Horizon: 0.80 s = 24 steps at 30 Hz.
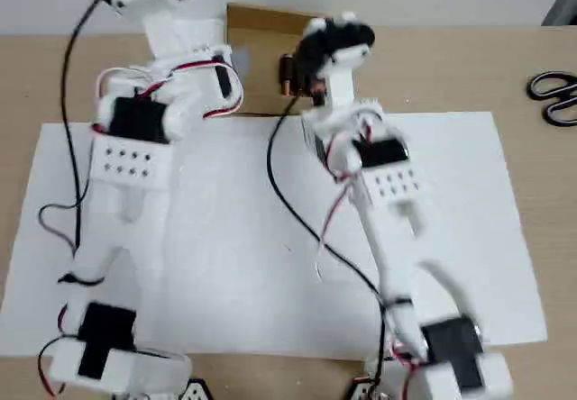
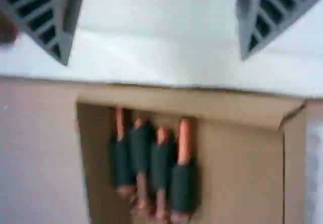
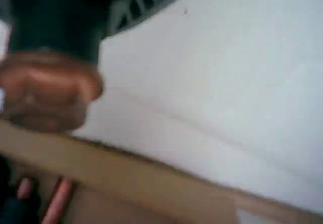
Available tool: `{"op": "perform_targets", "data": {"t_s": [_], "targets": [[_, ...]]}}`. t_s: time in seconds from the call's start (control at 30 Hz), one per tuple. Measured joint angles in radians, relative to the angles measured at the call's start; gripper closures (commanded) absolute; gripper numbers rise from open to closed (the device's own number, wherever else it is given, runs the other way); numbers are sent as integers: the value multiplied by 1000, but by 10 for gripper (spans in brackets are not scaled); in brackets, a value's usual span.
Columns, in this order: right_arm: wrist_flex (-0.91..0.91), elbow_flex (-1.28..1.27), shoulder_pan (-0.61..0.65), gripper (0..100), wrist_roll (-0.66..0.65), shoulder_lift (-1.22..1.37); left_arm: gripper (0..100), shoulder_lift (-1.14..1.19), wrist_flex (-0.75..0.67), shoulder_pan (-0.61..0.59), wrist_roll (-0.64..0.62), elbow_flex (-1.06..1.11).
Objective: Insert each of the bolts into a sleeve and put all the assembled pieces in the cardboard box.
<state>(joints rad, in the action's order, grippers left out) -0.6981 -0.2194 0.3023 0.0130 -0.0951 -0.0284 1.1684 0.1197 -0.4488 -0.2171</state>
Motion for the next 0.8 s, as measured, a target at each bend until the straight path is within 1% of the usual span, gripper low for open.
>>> {"op": "perform_targets", "data": {"t_s": [0.13, 0.33, 0.5, 0.57, 0.7, 0.8], "targets": [[0, 229, -20, 995, 0, 199, 997, 40, 0, 0, 0, 0], [0, 517, -35, 995, 0, 457, 994, 133, 0, 0, 0, -2], [-71, 736, -34, 995, 0, 618, 994, 216, 0, 0, 0, -2], [-87, 821, -34, 995, 0, 681, 994, 227, 0, 0, 0, -2], [-87, 976, -32, 995, 0, 812, 994, 235, 0, 0, -46, -2], [-87, 1089, -32, 995, 0, 918, 994, 235, 0, 0, -57, -2]]}}
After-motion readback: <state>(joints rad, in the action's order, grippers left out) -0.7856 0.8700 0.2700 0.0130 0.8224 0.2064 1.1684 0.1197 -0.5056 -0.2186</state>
